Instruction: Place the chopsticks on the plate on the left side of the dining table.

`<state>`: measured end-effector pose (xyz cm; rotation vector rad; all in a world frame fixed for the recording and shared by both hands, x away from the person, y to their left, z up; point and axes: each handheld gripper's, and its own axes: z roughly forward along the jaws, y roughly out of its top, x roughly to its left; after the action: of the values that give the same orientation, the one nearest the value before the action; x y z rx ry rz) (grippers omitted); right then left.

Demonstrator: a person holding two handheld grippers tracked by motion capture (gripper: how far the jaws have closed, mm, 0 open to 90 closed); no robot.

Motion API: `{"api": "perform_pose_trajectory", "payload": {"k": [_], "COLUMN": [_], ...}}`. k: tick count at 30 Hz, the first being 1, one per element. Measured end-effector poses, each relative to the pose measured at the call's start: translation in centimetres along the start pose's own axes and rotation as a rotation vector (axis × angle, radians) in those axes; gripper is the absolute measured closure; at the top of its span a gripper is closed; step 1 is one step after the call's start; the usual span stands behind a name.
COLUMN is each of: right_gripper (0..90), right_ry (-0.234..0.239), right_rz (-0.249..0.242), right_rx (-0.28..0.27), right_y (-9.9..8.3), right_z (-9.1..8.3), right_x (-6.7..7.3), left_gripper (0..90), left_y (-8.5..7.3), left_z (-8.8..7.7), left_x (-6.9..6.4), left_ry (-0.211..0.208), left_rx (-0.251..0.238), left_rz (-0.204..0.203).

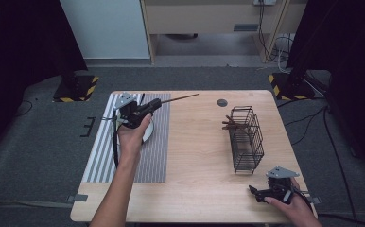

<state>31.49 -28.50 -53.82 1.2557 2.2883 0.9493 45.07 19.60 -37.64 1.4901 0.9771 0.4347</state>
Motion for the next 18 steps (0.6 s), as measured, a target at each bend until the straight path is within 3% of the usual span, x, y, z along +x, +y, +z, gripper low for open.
{"api": "perform_pose_trajectory", "payload": {"k": [18], "right_gripper": [0.4], "right_ry": [0.000], "right_rz": [0.002], "right_rx": [0.000], "right_y": [0.0], "right_z": [0.0], "right_x": [0.0], "left_gripper": [83.8], "left_y": [-1.7], "left_z": [-1.6], "left_x": [1.6], "left_ry": [0.050], "left_rx": [-0.003], "left_rz": [-0.022]}}
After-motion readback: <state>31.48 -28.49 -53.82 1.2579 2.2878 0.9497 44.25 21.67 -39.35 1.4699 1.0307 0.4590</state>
